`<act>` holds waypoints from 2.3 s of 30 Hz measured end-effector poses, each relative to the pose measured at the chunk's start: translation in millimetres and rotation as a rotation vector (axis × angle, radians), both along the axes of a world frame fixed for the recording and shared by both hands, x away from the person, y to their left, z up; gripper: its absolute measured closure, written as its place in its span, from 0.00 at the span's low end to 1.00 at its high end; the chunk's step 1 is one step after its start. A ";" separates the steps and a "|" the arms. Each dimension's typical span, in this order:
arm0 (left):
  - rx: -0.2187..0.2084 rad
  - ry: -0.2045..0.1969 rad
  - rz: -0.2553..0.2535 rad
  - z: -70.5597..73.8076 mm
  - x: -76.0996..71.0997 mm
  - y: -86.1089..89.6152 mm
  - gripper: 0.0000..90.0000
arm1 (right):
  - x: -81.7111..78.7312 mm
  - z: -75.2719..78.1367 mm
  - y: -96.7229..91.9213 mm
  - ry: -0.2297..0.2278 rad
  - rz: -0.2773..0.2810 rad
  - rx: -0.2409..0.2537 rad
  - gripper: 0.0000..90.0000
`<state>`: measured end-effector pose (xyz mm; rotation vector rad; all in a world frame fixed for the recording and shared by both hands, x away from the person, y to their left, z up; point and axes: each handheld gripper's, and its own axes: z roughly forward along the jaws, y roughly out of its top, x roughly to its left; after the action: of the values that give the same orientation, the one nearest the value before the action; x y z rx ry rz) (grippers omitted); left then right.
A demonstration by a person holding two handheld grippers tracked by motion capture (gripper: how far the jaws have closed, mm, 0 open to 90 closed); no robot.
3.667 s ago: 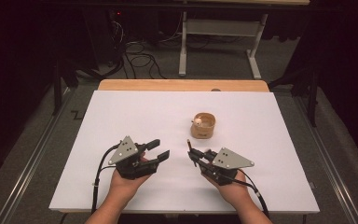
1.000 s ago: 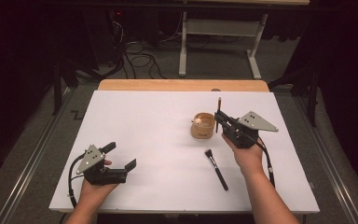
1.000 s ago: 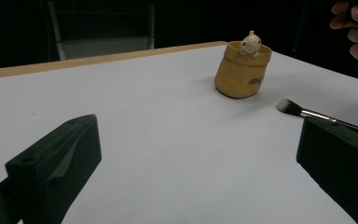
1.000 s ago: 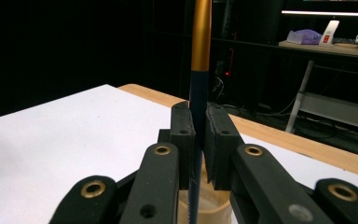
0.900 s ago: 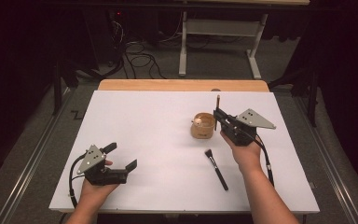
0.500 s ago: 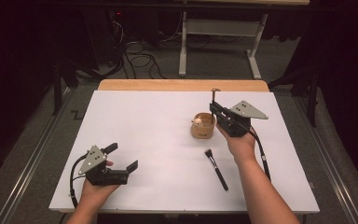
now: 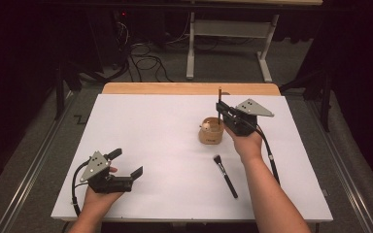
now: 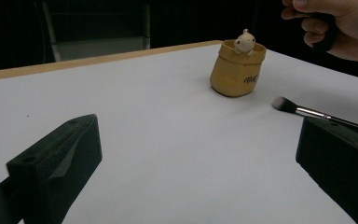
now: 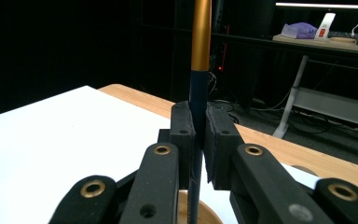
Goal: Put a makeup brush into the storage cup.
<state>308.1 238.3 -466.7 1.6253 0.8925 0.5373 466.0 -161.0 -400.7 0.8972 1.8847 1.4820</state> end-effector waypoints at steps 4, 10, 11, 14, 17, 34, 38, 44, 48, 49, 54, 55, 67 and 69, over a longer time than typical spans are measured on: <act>-0.003 0.002 -0.002 0.1 -0.1 1.9 0.01 | 3.6 1.8 2.8 -0.004 0.001 -0.002 0.94; -0.007 -0.003 -0.001 0.5 -0.1 3.2 0.01 | 7.7 3.8 4.5 0.006 0.002 0.004 0.94; -0.007 -0.004 -0.001 0.6 -0.1 3.4 0.01 | 7.7 3.5 5.3 0.018 -0.003 0.006 0.94; -0.009 -0.004 -0.004 0.7 -0.3 3.3 0.01 | 10.0 0.2 6.9 0.024 -0.001 0.008 0.94; -0.007 -0.004 -0.006 0.4 -0.1 3.6 0.01 | 12.2 -3.9 7.2 0.040 0.006 -0.007 0.94; -0.010 -0.003 -0.008 0.0 0.0 4.8 0.01 | 17.0 -20.1 9.3 0.090 -0.005 -0.063 0.94; -0.009 -0.003 -0.010 -0.2 0.2 4.6 0.01 | 17.3 -25.2 9.1 0.104 -0.011 -0.078 0.94; -0.005 -0.004 -0.012 -0.3 0.1 3.9 0.01 | 17.5 -30.0 13.1 0.107 -0.005 -0.106 0.94; -0.003 -0.003 -0.011 -0.3 -0.1 4.6 0.01 | 17.2 -32.5 14.3 0.108 0.000 -0.118 0.93; -0.004 -0.003 -0.010 -0.3 -0.1 4.7 0.01 | 16.4 -32.9 14.1 0.122 -0.006 -0.115 0.93; -0.005 -0.005 -0.012 -0.4 -0.1 4.0 0.01 | 16.4 -34.3 12.8 0.138 -0.005 -0.118 0.93; -0.001 -0.005 -0.013 -0.3 0.0 4.0 0.01 | 16.4 -34.7 13.0 0.140 -0.005 -0.122 0.93; -0.005 -0.006 -0.010 -0.3 -0.2 3.8 0.02 | 17.6 -29.2 6.6 0.152 -0.019 -0.078 0.73; -0.001 -0.009 -0.011 -0.2 -0.2 3.7 0.02 | 17.2 -28.1 5.4 0.151 -0.019 -0.079 0.72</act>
<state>307.9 242.0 -466.9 1.6253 0.8762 0.5361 483.2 -155.6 -428.8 1.0115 2.0217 1.3521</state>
